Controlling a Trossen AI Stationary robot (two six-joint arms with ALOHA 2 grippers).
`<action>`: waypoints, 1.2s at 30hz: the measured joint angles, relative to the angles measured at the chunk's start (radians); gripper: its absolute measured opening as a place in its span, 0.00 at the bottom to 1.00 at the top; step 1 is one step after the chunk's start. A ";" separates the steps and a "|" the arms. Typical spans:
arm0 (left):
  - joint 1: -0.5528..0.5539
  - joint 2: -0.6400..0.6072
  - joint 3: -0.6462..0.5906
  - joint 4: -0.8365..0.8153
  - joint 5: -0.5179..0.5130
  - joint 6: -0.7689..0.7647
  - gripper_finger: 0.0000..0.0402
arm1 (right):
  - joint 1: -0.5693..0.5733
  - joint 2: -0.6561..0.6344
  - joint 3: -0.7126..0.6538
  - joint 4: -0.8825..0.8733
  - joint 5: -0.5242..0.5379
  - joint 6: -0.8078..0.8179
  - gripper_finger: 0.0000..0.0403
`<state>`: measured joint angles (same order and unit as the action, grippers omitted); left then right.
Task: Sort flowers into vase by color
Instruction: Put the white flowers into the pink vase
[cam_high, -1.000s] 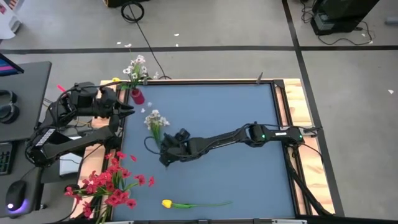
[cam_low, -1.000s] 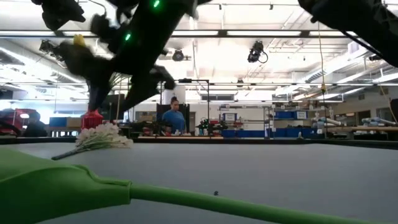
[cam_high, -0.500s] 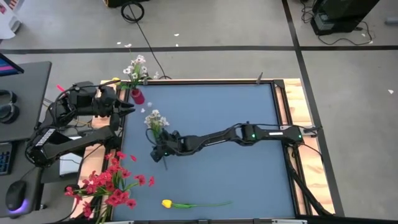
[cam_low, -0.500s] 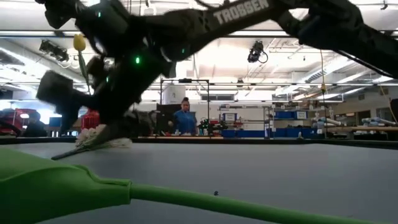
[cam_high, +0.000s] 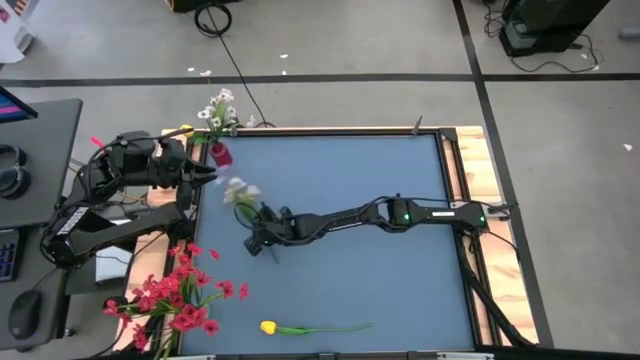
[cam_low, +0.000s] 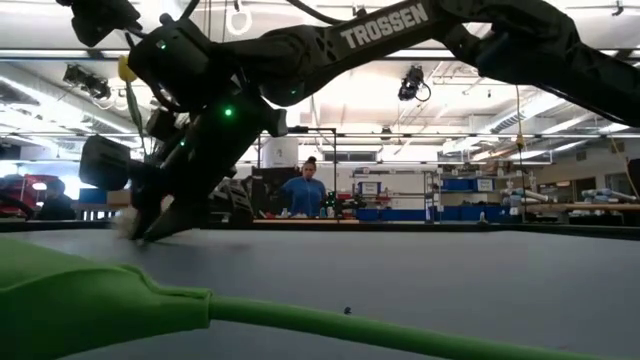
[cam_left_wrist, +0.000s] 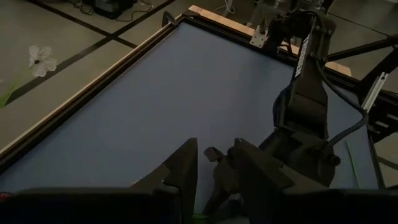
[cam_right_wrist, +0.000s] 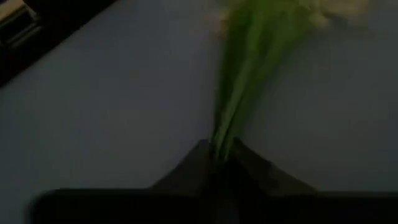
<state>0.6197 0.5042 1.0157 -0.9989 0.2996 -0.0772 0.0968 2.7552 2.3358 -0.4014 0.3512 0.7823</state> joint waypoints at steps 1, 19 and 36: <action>0.000 0.000 0.000 0.000 0.000 0.000 0.27 | -0.001 0.000 0.000 0.002 -0.012 0.010 0.13; 0.000 -0.001 0.000 0.000 0.000 -0.044 0.27 | 0.048 -0.202 -0.007 -0.268 0.198 0.262 0.03; 0.000 -0.001 0.001 0.290 0.007 -0.285 0.48 | 0.040 -0.535 -0.004 -0.309 0.521 -0.121 0.03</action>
<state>0.6197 0.5033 1.0164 -0.7090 0.3068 -0.3623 0.1364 2.2205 2.3318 -0.7104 0.8719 0.6611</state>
